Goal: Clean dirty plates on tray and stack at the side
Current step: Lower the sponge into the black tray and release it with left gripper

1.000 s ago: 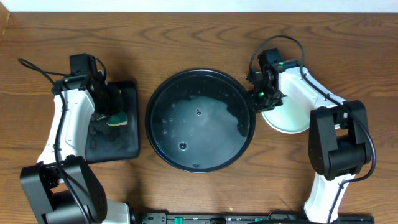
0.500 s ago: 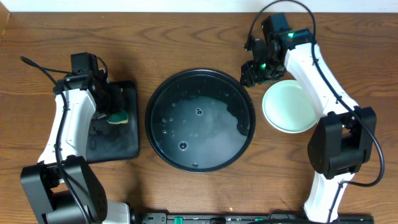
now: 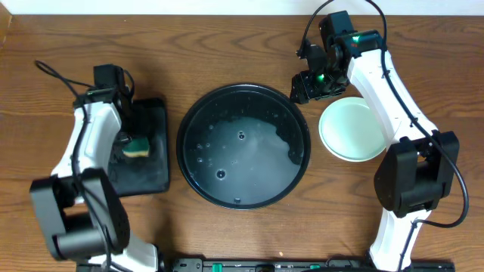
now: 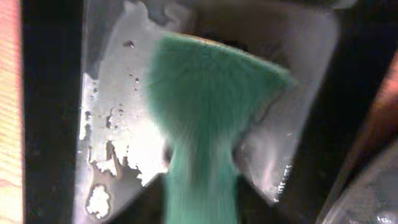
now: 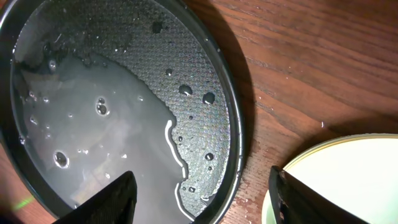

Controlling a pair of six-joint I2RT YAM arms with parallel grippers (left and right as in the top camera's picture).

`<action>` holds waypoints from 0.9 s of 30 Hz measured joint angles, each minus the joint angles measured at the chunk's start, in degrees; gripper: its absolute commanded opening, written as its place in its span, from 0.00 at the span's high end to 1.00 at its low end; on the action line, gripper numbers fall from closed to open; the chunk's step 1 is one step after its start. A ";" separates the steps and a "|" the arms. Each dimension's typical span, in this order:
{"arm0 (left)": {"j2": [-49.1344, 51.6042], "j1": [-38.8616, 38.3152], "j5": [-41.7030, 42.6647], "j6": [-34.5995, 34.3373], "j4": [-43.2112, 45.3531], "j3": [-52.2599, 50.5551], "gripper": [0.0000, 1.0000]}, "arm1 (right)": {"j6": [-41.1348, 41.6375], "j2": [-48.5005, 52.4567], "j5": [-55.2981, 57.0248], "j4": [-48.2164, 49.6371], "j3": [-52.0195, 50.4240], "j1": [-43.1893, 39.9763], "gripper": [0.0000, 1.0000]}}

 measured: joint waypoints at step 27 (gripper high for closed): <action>-19.56 0.00 2.43 -4.33 -9.20 4.68 0.24 | 0.02 -33.51 3.80 0.35 0.13 0.00 0.01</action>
